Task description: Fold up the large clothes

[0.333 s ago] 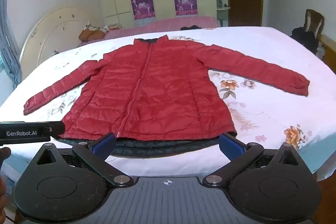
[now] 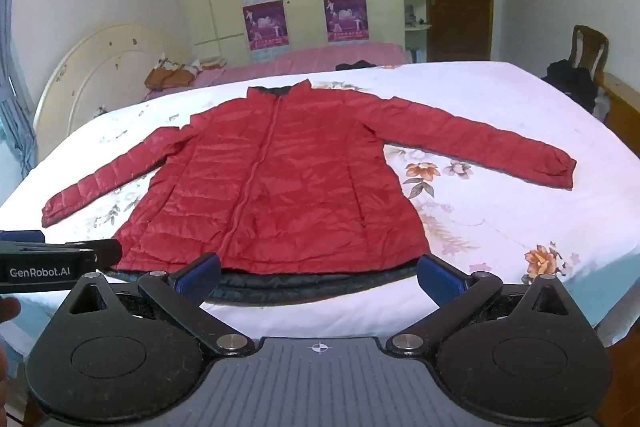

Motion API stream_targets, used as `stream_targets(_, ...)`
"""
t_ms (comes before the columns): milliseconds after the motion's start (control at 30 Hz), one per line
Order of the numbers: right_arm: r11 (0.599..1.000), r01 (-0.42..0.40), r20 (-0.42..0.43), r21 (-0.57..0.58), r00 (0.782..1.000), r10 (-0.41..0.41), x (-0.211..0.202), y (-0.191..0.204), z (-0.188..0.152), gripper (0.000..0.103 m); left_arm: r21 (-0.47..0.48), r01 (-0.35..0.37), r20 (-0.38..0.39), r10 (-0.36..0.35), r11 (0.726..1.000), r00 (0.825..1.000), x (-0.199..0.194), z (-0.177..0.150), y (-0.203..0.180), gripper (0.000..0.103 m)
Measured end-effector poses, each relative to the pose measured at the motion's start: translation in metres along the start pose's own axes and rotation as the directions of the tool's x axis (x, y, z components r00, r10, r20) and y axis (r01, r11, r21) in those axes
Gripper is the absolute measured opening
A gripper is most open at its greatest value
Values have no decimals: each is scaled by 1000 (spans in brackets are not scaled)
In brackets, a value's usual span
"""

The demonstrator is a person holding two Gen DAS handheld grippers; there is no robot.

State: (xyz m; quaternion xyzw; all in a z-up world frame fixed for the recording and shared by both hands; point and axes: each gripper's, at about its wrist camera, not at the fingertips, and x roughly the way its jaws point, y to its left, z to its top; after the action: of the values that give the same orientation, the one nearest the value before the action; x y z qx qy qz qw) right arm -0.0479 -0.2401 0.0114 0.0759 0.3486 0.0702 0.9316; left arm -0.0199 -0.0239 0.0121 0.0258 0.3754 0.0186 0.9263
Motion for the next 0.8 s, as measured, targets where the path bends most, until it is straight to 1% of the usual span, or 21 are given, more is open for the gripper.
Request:
stream_targets(133,1000,-3,-7,12,1000,4,2,-10,12,103,5,-3,1,3,1000,1000,1,0,-2,103)
stream_targets(200,1000,5,20,3,1000,-5,-1,-2,-4,103,8,-2,-3,2,1000,1000,1,1,-3,103)
stream_targets(800,1000,8,28,8,1000,-9,3,-7,0,103,8,0,-17,0,1000,1000,7,9,-7,103)
